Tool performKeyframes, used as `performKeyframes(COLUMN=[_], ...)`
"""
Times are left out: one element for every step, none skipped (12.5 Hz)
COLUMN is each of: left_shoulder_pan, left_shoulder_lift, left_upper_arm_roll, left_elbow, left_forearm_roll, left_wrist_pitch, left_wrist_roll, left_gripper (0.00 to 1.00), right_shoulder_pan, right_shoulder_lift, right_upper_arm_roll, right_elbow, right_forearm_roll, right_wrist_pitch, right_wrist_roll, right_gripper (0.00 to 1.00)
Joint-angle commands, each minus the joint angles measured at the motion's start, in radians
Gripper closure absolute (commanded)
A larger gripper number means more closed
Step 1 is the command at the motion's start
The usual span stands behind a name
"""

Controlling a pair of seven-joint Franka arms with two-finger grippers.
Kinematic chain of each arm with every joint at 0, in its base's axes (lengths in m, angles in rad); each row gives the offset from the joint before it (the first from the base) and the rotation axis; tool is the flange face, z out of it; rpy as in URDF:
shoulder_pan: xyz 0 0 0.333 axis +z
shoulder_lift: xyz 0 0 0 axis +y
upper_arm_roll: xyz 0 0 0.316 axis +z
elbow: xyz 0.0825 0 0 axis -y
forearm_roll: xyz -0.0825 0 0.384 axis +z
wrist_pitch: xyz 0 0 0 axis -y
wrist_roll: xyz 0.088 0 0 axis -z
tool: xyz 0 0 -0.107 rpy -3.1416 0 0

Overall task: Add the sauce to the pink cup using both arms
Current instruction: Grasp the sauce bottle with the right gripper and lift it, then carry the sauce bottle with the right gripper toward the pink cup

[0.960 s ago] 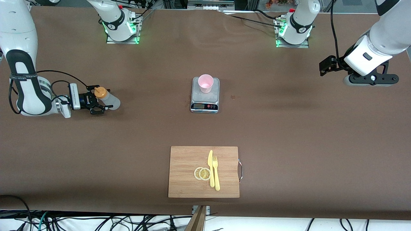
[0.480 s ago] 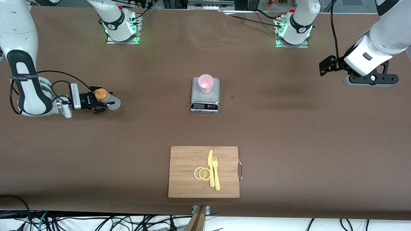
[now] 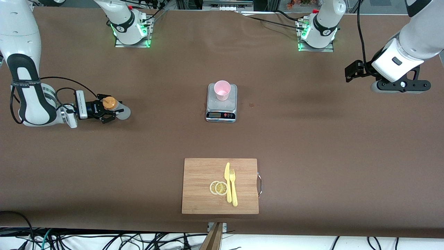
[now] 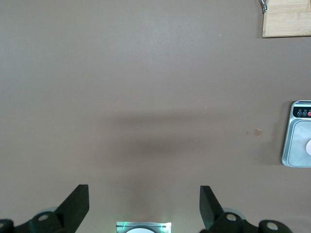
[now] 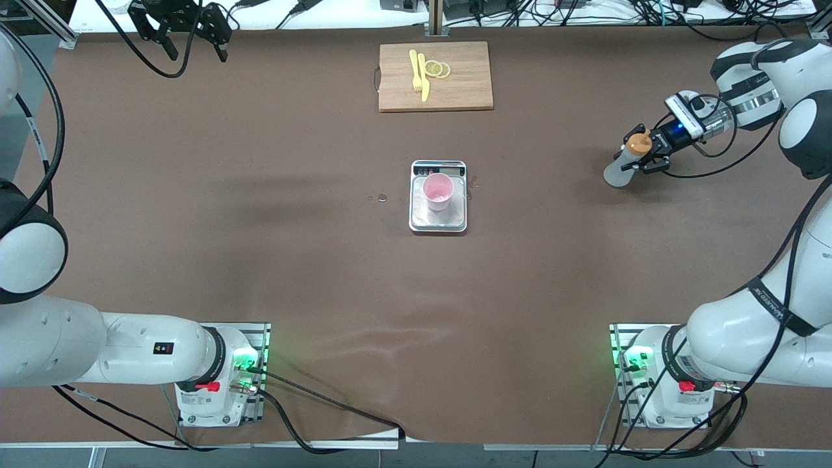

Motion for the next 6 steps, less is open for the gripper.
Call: performKeyframes(left_shoulder_pan=[0.001, 0.001, 0.001, 0.001, 0.003, 0.003], left_shoulder_lift=[-0.007, -0.007, -0.007, -0.007, -0.007, -0.007], left_upper_arm_roll=[0.002, 0.002, 0.0, 0.0, 0.002, 0.002], left_elbow=[-0.005, -0.005, -0.005, -0.005, -0.005, -0.005], left_forearm_roll=[-0.02, -0.02, -0.02, -0.02, -0.021, -0.02], left_wrist_pitch=[-0.001, -0.001, -0.001, -0.001, -0.001, -0.001], left_wrist_roll=[0.011, 0.011, 0.011, 0.011, 0.011, 0.011], left_gripper=[0.0, 0.0, 0.0, 0.0, 0.0, 0.0], right_shoulder_pan=[0.03, 0.044, 0.061, 0.073, 0.096, 0.113], right_shoulder_lift=[-0.065, -0.085, -0.112, -0.129, -0.149, -0.17], right_upper_arm_roll=[-0.002, -0.003, -0.003, -0.003, -0.003, -0.003], right_elbow=[-0.008, -0.008, -0.008, -0.01, -0.01, -0.01], right_forearm_roll=[0.008, 0.002, -0.002, -0.016, -0.022, -0.025], right_wrist_pitch=[-0.006, 0.0, 0.016, 0.031, 0.042, 0.062], right_wrist_roll=[0.044, 0.058, 0.081, 0.112, 0.144, 0.171], right_gripper=[0.66, 0.66, 0.66, 0.66, 0.66, 0.66])
